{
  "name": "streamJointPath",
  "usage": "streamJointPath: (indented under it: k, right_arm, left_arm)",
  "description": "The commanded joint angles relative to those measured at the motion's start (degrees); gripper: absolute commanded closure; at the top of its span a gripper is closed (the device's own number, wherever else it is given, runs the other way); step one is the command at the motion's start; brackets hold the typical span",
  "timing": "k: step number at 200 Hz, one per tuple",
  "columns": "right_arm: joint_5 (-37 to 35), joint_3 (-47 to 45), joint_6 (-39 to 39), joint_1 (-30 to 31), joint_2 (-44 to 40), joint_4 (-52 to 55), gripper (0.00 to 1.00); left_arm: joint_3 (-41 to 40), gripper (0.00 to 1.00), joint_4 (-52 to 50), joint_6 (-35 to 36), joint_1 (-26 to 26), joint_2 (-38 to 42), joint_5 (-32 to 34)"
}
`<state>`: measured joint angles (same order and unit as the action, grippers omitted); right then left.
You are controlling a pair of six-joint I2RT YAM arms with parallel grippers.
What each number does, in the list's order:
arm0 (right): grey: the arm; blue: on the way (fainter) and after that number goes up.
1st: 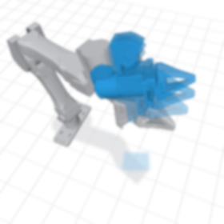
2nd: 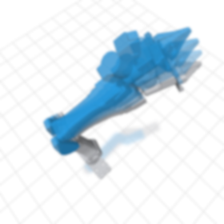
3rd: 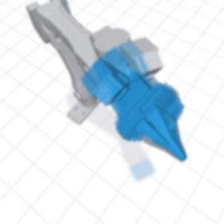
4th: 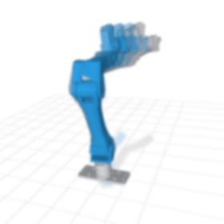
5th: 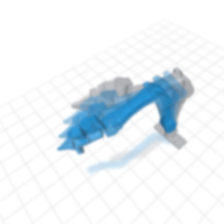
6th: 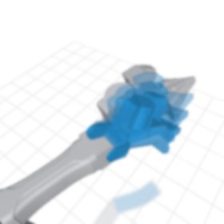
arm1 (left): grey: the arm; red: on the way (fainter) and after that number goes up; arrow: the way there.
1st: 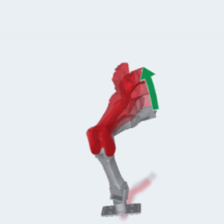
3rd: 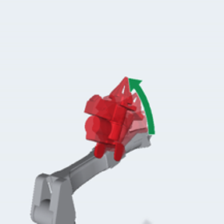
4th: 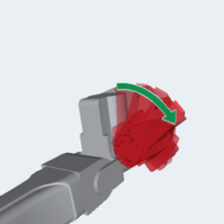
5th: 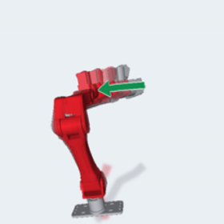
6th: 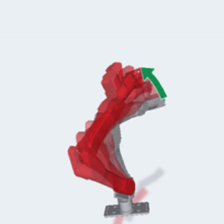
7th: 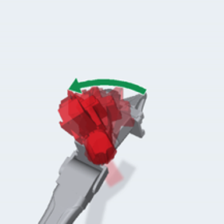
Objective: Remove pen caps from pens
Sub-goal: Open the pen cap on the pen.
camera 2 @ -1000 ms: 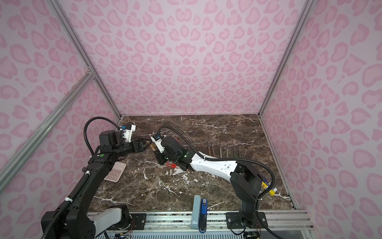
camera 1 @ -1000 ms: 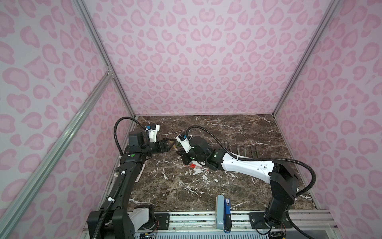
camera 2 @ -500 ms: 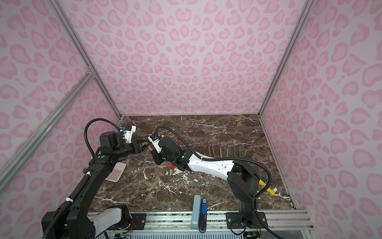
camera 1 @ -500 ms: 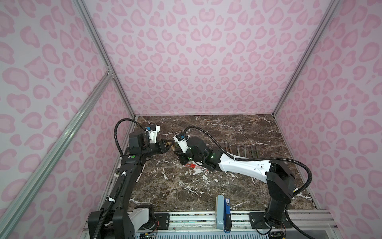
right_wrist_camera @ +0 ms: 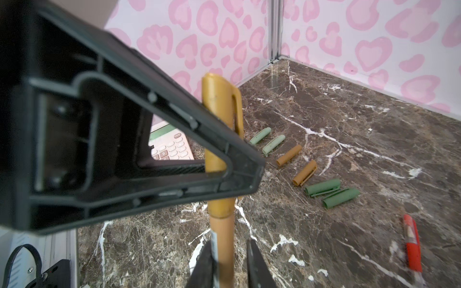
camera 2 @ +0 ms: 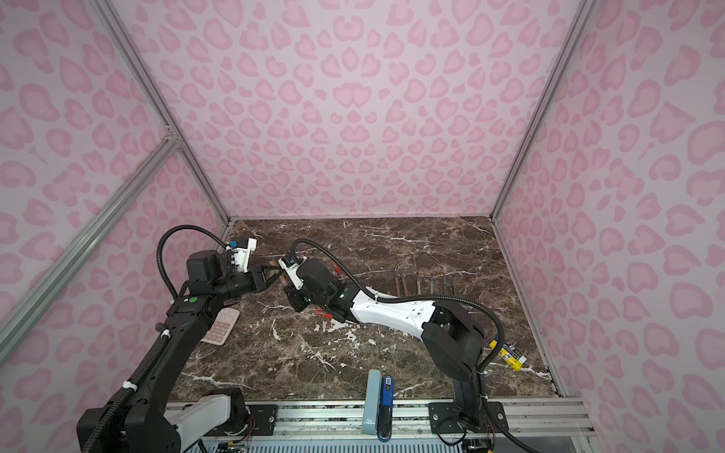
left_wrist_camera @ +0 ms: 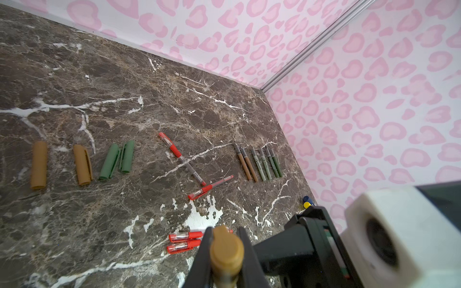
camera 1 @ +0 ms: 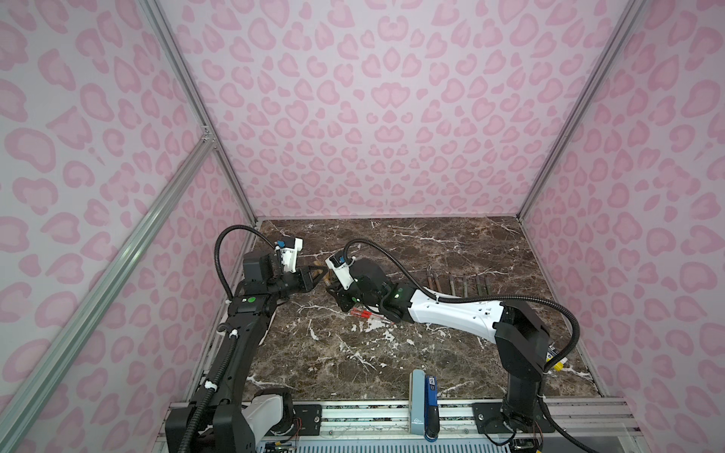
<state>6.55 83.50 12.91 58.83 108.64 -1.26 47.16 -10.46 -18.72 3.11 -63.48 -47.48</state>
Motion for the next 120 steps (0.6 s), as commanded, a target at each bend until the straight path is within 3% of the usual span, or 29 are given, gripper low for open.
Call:
streamJointPath:
  k: [1, 27, 51, 120]
  right_arm:
    - [0.2, 0.9, -0.4, -0.1, 0.8, -0.2, 0.79]
    - [0.5, 1.1, -0.4, -0.5, 1.4, -0.3, 1.00]
    - [1.3, 0.1, -1.1, -0.6, 1.1, 1.3, 1.00]
    - [-0.5, -17.1, 2.1, 0.3, -4.1, -3.7, 1.00]
  left_arm:
    - [-0.4, 0.96, 1.7, 0.1, 0.1, 0.5, -0.4]
    - [-0.3, 0.96, 1.0, 0.9, 0.1, 0.2, 0.8]
    - [0.7, 0.96, 0.1, 1.1, 0.1, 0.6, 1.2]
    - [3.0, 0.96, -0.1, -0.2, 2.9, 1.2, 1.4]
